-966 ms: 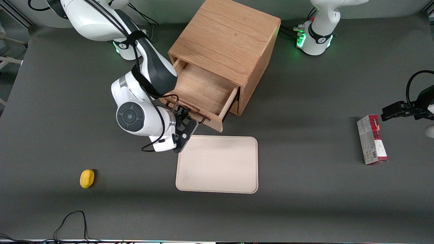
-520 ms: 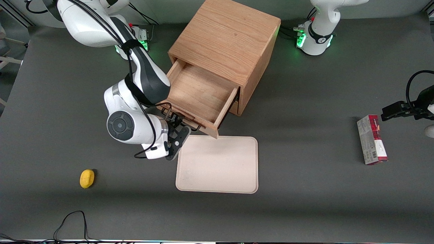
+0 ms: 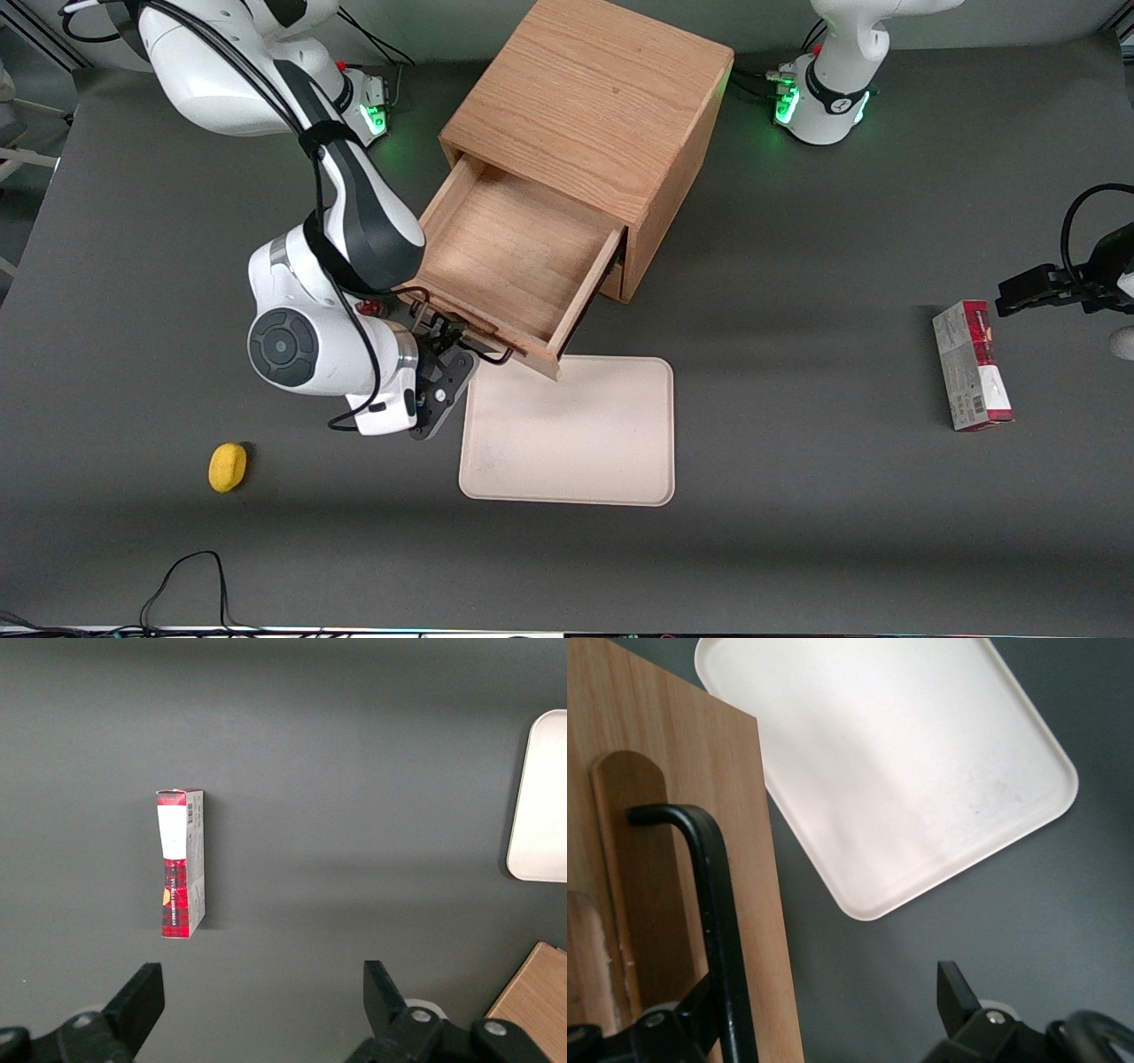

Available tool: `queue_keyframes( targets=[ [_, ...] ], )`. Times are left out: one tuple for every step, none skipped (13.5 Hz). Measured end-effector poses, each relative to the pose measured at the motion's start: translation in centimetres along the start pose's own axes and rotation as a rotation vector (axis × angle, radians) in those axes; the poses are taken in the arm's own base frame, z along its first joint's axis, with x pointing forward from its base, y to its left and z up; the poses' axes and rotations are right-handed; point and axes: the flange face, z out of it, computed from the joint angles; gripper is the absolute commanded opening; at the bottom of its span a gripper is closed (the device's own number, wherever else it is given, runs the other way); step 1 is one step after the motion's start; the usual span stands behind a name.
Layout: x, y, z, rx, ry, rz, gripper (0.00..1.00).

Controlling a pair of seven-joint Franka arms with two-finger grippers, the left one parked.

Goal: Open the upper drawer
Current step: 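Keep pulling the drawer further out with the right gripper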

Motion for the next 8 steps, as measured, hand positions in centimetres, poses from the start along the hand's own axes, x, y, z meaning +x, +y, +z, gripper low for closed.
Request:
queue_keyframes(
  targets=[
    [0.2, 0.3, 0.0, -0.002, 0.004, 0.001, 1.00],
    [0.3, 0.7, 0.1, -0.006, 0.007, 0.003, 1.00],
    [0.3, 1.1, 0.0, -0.018, 0.010, 0.004, 1.00],
    [0.4, 1.5, -0.2, -0.036, 0.015, 0.004, 1.00],
    [0.4, 1.9, -0.3, -0.054, 0.019, 0.004, 1.00],
    [0.3, 2.3, -0.3, -0.066, 0.023, 0.006, 1.00],
    [0.2, 2.5, -0.2, -0.066, 0.021, 0.009, 1.00],
    [0.2, 2.7, -0.1, -0.066, 0.019, 0.008, 1.00]
  ],
)
